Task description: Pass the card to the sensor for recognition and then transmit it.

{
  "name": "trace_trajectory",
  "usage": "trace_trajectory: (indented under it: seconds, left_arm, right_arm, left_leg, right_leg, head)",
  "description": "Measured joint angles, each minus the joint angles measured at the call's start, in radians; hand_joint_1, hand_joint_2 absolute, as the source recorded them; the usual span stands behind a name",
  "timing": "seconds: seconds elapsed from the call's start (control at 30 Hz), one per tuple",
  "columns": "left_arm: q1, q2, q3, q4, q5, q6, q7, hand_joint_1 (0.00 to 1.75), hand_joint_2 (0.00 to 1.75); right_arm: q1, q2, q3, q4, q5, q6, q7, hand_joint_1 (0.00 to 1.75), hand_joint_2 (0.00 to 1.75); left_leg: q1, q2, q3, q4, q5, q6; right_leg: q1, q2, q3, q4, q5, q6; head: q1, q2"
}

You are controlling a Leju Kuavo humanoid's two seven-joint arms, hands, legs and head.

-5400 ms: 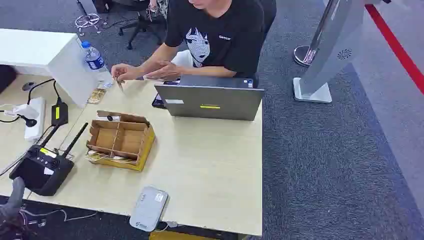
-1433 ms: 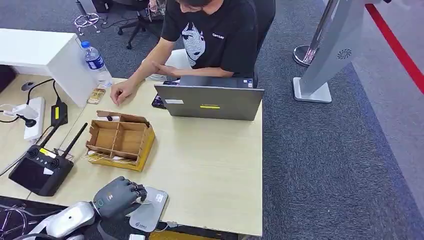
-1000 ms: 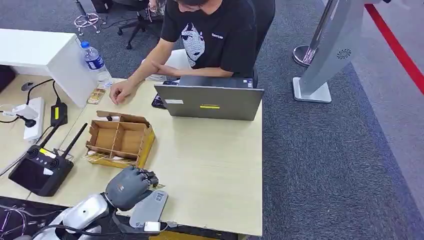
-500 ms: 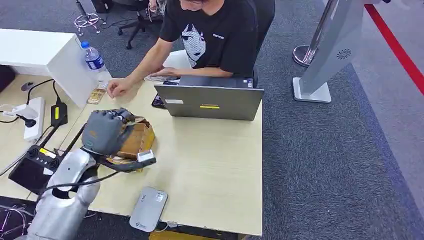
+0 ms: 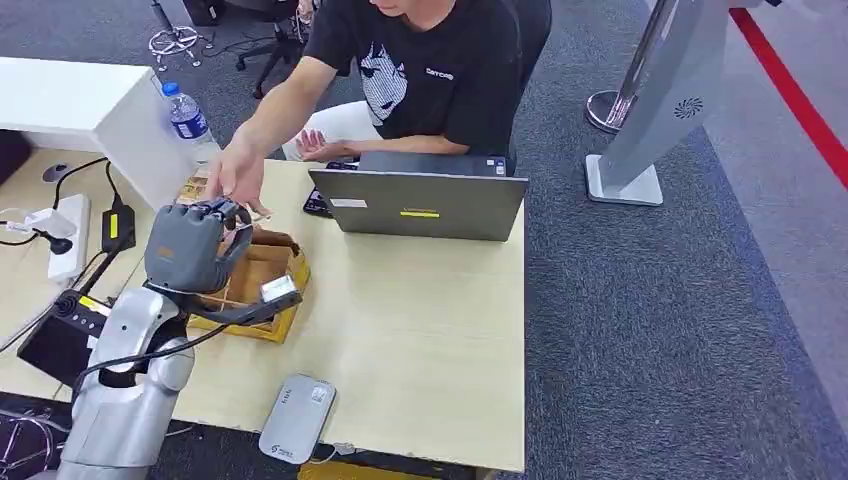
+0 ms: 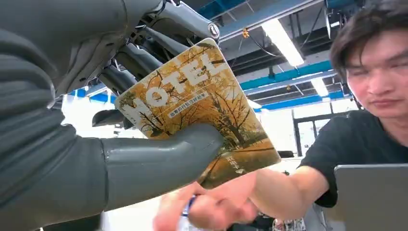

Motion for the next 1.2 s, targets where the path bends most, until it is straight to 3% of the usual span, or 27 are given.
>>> trace_trajectory:
  seconds: [0.37, 0.47, 0.57, 0.6, 0.63, 1.03, 1.13, 1.2]
  left_arm:
    - [-0.122, -0.014, 0.128, 0.072, -0.009, -0.016, 0.015, 1.75, 1.75]
    - [-0.133, -0.026, 0.148, 0.086, -0.006, 0.002, -0.003, 1.62, 1.75]
    - [-0.131, -0.045, 0.162, 0.084, -0.006, 0.016, -0.022, 1.69, 1.75]
    - [-0.129, -0.051, 0.165, 0.080, -0.006, 0.017, -0.027, 1.05, 1.75]
    - [-0.126, -0.056, 0.168, 0.075, -0.006, 0.018, -0.034, 0.00, 1.75]
    - [-0.066, -0.107, 0.174, 0.000, -0.004, 0.024, -0.100, 0.00, 1.75]
    - [-0.032, -0.113, 0.151, -0.015, -0.009, 0.019, -0.121, 0.00, 1.75]
    - [0.003, -0.096, 0.094, -0.018, 0.020, -0.033, -0.147, 0.00, 1.75]
  right_arm:
    - [-0.002, 0.000, 0.000, 0.000, 0.050, 0.005, 0.005, 0.00, 1.75]
    - [-0.002, 0.000, 0.000, 0.001, 0.050, 0.005, 0.005, 0.00, 1.75]
    - [-0.002, 0.000, 0.000, 0.001, 0.051, 0.004, 0.006, 0.00, 1.75]
    - [-0.002, 0.000, 0.000, 0.001, 0.051, 0.004, 0.007, 0.00, 1.75]
    - [-0.003, 0.001, 0.000, 0.001, 0.052, 0.004, 0.008, 0.00, 1.75]
    - [-0.004, 0.004, -0.007, 0.001, 0.051, 0.002, 0.008, 0.00, 1.75]
    - [-0.004, 0.005, -0.016, 0.001, 0.050, 0.002, 0.008, 0.00, 1.75]
    - [-0.004, 0.005, -0.026, 0.001, 0.047, 0.002, 0.007, 0.00, 1.75]
  left_leg:
    - [0.000, 0.000, 0.000, 0.000, 0.001, 0.000]
    - [0.000, 0.000, 0.000, 0.000, 0.001, 0.000]
    - [0.000, 0.001, -0.001, 0.000, 0.000, 0.000]
    - [0.000, 0.001, -0.001, 0.000, 0.000, 0.001]
    - [0.000, 0.001, -0.001, 0.000, 0.000, 0.001]
    - [0.000, 0.000, -0.001, 0.000, -0.001, 0.001]
    - [0.000, 0.000, -0.001, 0.000, -0.001, 0.001]
    - [0.000, 0.000, -0.001, 0.000, -0.001, 0.001]
  right_leg:
    - [0.000, 0.000, 0.000, 0.001, 0.000, 0.000]
    - [0.000, 0.001, 0.000, 0.001, 0.000, 0.000]
    - [0.000, 0.001, 0.000, 0.000, 0.000, 0.000]
    - [0.000, 0.001, 0.000, 0.000, 0.000, 0.000]
    - [0.000, 0.001, 0.000, 0.000, 0.000, 0.000]
    - [0.000, 0.000, 0.000, -0.001, -0.001, 0.001]
    - [0.000, 0.000, 0.000, -0.001, -0.001, 0.001]
    - [0.000, 0.000, 0.000, -0.001, -0.001, 0.001]
  head:
    - [0.000, 0.000]
    - [0.000, 0.000]
    - [0.000, 0.000]
    - [0.000, 0.000]
    - [0.000, 0.000]
    - [0.000, 0.000]
    - [0.000, 0.000]
    - [0.000, 0.000]
